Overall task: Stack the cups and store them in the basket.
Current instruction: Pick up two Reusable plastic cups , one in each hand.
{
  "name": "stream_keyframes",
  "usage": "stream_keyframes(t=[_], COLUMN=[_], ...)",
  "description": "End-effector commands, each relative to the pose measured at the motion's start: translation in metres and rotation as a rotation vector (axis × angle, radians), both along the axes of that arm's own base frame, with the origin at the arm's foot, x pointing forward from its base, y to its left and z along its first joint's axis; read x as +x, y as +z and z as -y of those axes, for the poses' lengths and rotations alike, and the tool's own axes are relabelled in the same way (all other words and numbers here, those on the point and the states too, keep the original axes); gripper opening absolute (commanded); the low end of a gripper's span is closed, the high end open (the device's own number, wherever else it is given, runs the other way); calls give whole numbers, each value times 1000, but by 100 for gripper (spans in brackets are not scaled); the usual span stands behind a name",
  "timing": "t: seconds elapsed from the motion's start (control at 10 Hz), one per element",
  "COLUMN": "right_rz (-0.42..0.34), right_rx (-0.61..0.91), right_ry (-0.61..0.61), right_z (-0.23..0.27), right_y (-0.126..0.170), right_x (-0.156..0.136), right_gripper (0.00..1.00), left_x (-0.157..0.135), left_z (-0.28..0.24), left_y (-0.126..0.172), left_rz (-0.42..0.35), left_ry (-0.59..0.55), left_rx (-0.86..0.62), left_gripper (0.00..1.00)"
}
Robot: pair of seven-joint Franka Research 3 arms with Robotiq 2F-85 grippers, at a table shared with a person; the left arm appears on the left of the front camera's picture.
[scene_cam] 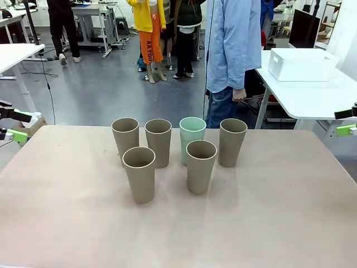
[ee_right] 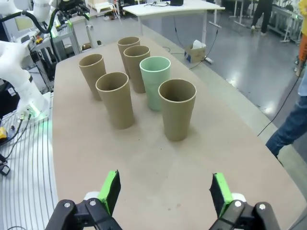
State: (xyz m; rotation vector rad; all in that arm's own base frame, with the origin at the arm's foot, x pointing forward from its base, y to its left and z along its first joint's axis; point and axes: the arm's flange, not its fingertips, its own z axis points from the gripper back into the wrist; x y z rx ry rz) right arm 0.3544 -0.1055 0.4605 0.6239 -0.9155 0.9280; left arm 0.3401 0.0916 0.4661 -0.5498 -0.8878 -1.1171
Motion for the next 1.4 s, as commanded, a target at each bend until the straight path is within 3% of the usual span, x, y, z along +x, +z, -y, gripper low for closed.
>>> stream_keyframes(t=[0.0,1.3], right_rz=[20,20], right_rx=[-11,-11], right_ry=[3,3], right_z=[2,2], right_y=[0,0], right_x=[1,1], right_gripper=[100,100], left_x=[0,0], left_z=[-2,-2], left_y=[0,0], left_rz=[17,17], left_ry=[-14,-14], left_rx=[6,6], left_gripper=[100,100])
